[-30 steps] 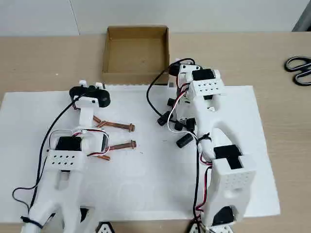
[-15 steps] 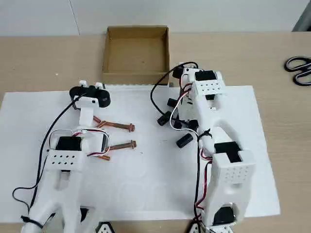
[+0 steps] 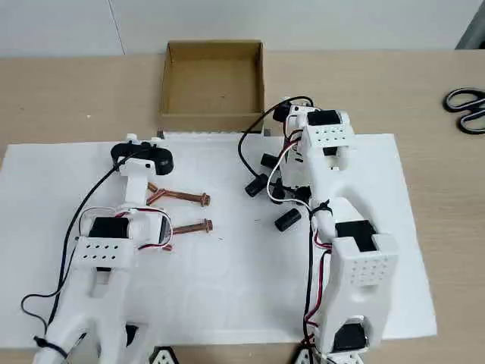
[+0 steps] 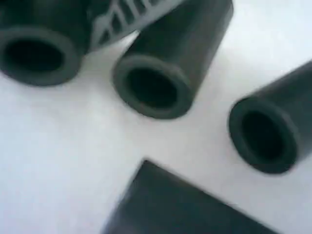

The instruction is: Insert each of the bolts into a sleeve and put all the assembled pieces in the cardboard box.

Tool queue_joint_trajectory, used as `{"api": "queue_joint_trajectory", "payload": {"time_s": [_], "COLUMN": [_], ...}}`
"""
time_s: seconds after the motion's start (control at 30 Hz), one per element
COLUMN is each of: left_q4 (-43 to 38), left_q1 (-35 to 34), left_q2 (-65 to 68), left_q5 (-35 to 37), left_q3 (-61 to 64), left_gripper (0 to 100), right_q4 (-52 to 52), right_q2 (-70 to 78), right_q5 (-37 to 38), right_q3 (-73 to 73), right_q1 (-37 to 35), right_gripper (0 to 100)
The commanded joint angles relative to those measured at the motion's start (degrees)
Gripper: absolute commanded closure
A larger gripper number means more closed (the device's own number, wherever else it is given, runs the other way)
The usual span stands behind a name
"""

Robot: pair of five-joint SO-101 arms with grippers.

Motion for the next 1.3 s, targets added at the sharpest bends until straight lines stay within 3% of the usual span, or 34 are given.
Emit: {"api": "queue_joint_trajectory", "payload": {"time_s": [0.0,0.13,0.23,0.33,0.67,0.97,1.1,1.27], "left_q4": [1.05,6.68,9.58,11.96,16.09,33.93,34.81,32.35], "left_q1": [-0.26,-0.26,-0.35,-0.35,-0.35,-0.97,-0.97,-2.64], "left_q2": [-0.53,-0.53,-0.53,-0.44,5.27,30.77,38.07,44.92], "left_q5": [0.00,0.00,0.00,0.18,5.80,20.22,31.21,36.22], "left_q3": [-2.42,-8.75,-14.64,-20.62,-32.48,-62.02,-70.46,-72.31], "left_gripper": [90,90,94,100,97,97,98,98], "right_q4": [4.97,13.58,14.37,14.64,14.55,14.11,14.11,14.11], "right_q2": [-0.48,-0.48,-1.01,-5.58,-15.96,-21.85,-23.16,-24.66], "right_q5": [0.62,0.35,0.44,0.26,-0.79,-4.40,-4.40,-4.48], "right_q3": [-6.59,-16.44,-18.64,-18.20,-8.44,3.78,6.59,10.29], "right_q1": [0.22,0.22,0.66,1.01,5.76,11.21,13.05,15.52], "right_gripper": [99.3,99.3,99.4,99.5,99.4,99.1,99.1,99.1]}}
